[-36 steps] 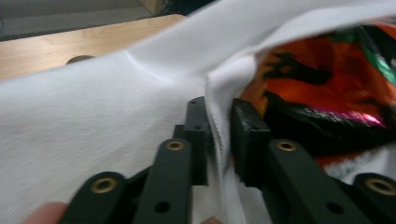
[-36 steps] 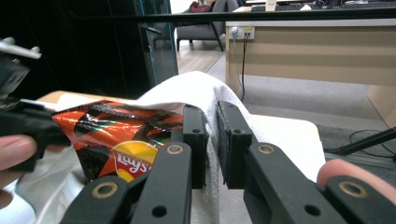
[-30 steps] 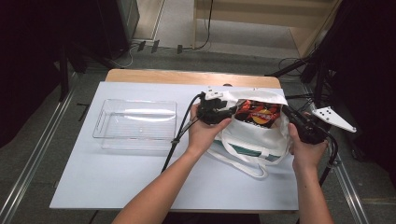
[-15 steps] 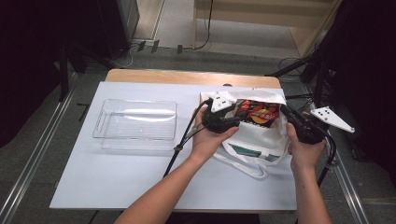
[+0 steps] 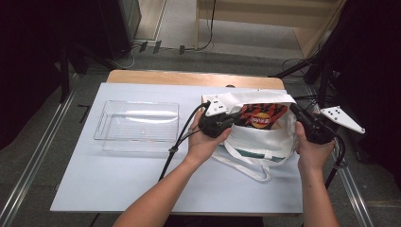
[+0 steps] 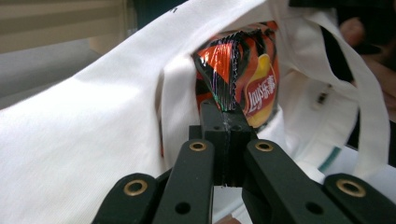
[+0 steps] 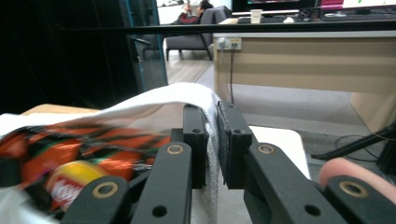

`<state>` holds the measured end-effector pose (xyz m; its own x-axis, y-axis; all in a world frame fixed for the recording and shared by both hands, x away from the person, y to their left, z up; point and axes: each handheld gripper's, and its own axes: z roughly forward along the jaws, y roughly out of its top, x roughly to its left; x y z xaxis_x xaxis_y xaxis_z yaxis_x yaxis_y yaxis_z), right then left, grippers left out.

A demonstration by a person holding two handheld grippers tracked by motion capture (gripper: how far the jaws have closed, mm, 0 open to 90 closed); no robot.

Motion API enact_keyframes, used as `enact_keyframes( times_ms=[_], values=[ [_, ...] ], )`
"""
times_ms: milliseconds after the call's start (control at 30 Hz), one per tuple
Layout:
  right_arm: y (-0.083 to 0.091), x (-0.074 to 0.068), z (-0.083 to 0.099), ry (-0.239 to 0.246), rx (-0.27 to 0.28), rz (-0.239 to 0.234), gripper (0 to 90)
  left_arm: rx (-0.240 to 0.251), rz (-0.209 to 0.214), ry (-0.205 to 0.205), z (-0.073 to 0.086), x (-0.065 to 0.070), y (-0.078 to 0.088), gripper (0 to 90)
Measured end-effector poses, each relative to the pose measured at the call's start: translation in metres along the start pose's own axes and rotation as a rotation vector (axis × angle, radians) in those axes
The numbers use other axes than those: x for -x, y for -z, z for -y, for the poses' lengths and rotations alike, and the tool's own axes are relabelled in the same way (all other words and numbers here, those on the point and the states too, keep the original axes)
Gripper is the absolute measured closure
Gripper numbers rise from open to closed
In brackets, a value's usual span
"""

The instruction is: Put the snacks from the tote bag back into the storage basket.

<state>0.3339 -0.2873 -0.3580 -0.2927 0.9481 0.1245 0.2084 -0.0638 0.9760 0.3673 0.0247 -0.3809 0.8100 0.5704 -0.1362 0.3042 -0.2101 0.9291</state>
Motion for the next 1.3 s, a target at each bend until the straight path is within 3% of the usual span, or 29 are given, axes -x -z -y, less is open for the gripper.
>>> enact_keyframes(
  times_ms=[200, 267, 333, 400, 467, 500, 533, 600, 667, 733, 767, 833, 900, 1033, 1100, 1233, 1300],
  values=[
    [-0.016, 0.003, 0.006, -0.034, -0.037, 0.042, 84.2, 0.025, 0.052, -0.039, 0.009, -0.004, 0.009, 90.0],
    [-0.021, 0.008, 0.010, -0.071, -0.047, 0.058, 84.1, 0.037, 0.062, -0.021, 0.013, -0.007, 0.013, 90.0],
    [-0.024, 0.011, 0.016, -0.110, -0.058, 0.043, 84.3, 0.040, 0.088, -0.011, 0.014, -0.008, 0.013, 90.0],
    [-0.028, 0.010, 0.025, -0.108, -0.081, 0.027, 84.3, 0.038, 0.102, -0.029, 0.015, -0.008, 0.013, 89.5],
    [-0.032, 0.007, 0.035, -0.093, -0.106, 0.012, 84.4, 0.091, 0.111, -0.003, 0.015, -0.009, 0.016, 74.1],
    [-0.032, 0.006, 0.040, -0.100, -0.117, 0.001, 84.4, 0.106, 0.099, 0.006, 0.014, -0.010, 0.018, 61.4],
    [-0.033, 0.006, 0.043, -0.106, -0.119, -0.006, 84.4, 0.131, 0.079, 0.030, 0.014, -0.012, 0.021, 55.6],
    [-0.032, 0.008, 0.048, -0.131, -0.113, -0.024, 84.4, 0.154, 0.015, 0.082, 0.012, -0.017, 0.024, 50.1],
    [-0.031, 0.010, 0.051, -0.144, -0.109, -0.039, 84.4, 0.138, -0.003, 0.122, 0.012, -0.020, 0.022, 45.7],
    [-0.031, 0.009, 0.052, -0.142, -0.113, -0.042, 84.4, 0.094, -0.018, 0.128, 0.012, -0.020, 0.016, 43.9],
    [-0.031, 0.007, 0.053, -0.141, -0.121, -0.046, 84.4, 0.080, -0.003, 0.130, 0.013, -0.020, 0.013, 43.1],
    [-0.033, 0.005, 0.056, -0.133, -0.135, -0.052, 84.4, 0.052, -0.024, 0.127, 0.015, -0.019, 0.009, 44.3],
    [-0.034, 0.004, 0.057, -0.134, -0.139, -0.060, 84.4, 0.053, -0.006, 0.144, 0.018, -0.021, 0.007, 45.4],
    [-0.034, 0.005, 0.060, -0.155, -0.137, -0.073, 84.3, 0.063, -0.001, 0.108, 0.022, -0.019, 0.010, 46.2],
    [-0.034, 0.005, 0.062, -0.144, -0.141, -0.065, 84.2, 0.074, 0.000, 0.111, 0.024, -0.019, 0.013, 45.7],
    [-0.034, 0.006, 0.064, -0.145, -0.143, -0.056, 84.2, 0.059, -0.070, 0.140, 0.035, -0.025, 0.020, 45.3],
    [-0.035, 0.005, 0.065, -0.144, -0.141, -0.059, 84.2, 0.056, -0.072, 0.159, 0.038, -0.027, 0.021, 45.5]
  ],
)
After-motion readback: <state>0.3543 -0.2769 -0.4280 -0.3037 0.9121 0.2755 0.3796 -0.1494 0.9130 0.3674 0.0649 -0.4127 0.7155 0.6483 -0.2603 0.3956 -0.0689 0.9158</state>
